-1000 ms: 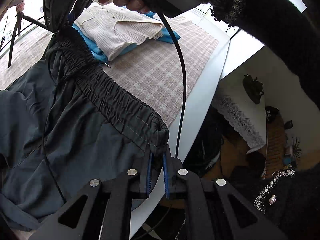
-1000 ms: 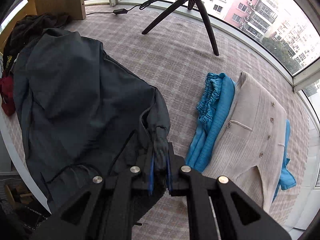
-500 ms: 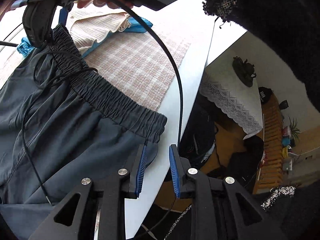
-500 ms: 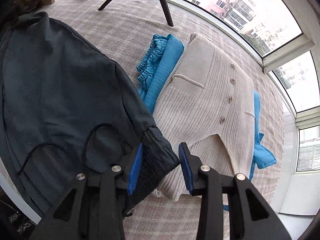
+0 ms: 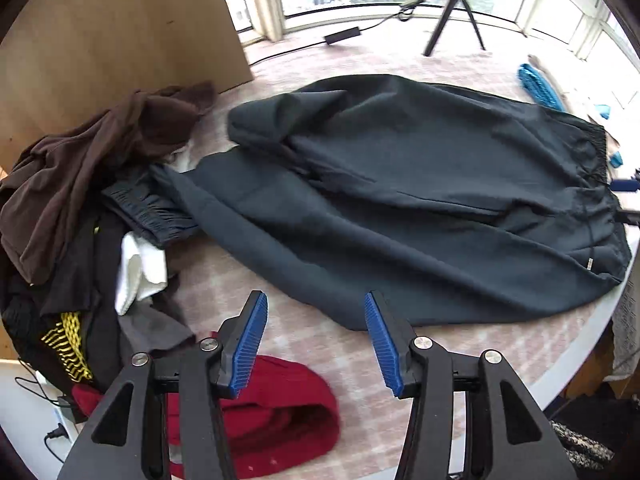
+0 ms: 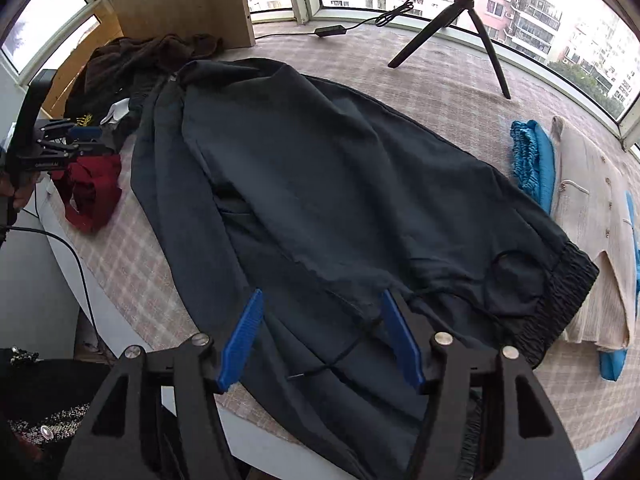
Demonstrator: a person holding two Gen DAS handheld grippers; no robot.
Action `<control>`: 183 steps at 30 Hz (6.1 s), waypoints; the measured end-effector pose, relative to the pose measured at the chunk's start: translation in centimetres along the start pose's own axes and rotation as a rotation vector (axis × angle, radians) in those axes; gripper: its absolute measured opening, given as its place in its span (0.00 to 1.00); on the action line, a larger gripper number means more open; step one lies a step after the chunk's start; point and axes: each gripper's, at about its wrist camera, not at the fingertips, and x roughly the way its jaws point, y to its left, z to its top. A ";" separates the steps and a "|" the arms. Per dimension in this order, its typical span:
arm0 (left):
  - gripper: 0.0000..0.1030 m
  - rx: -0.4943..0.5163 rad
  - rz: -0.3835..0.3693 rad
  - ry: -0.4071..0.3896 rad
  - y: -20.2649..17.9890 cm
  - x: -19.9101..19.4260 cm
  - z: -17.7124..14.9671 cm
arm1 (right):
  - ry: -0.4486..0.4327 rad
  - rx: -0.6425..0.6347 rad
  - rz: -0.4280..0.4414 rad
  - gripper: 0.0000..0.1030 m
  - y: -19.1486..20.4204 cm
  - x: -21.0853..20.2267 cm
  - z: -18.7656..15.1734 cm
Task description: Fold clothes
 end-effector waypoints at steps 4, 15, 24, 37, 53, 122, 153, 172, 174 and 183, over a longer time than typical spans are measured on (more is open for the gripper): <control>0.47 -0.141 -0.102 0.043 8.1 4.4 3.4 | 0.081 -0.031 -0.020 0.59 5.9 5.8 -0.3; 0.06 0.020 -0.181 0.091 6.6 11.3 6.6 | 0.160 -0.007 -0.068 0.59 9.9 11.4 1.7; 0.03 -0.045 -0.203 -0.132 9.8 -1.0 -1.9 | 0.205 -0.078 -0.003 0.03 12.1 8.5 -0.1; 0.28 -0.078 -0.125 -0.016 8.7 -6.3 -12.5 | 0.415 -0.188 0.027 0.03 14.0 8.5 -6.6; 0.62 0.340 -0.022 0.207 4.2 7.6 4.7 | 0.359 -0.121 0.007 0.03 14.6 8.3 -5.9; 0.14 0.007 -0.241 -0.135 13.3 -7.4 6.4 | 0.205 0.184 -0.013 0.42 2.5 8.0 2.0; 0.17 -0.070 -0.011 0.098 23.6 0.6 12.8 | 0.131 -0.121 -0.116 0.53 -2.0 15.8 19.9; 0.46 0.043 0.024 0.056 23.0 -1.3 13.3 | 0.129 -0.379 -0.011 0.59 -1.0 17.9 21.0; 0.46 0.066 0.049 0.077 22.5 -0.5 12.9 | 0.129 -0.371 -0.016 0.58 -1.4 17.7 20.8; 0.08 0.083 0.090 -0.001 21.2 -1.9 13.2 | 0.124 -0.271 -0.051 0.03 -3.9 15.6 19.5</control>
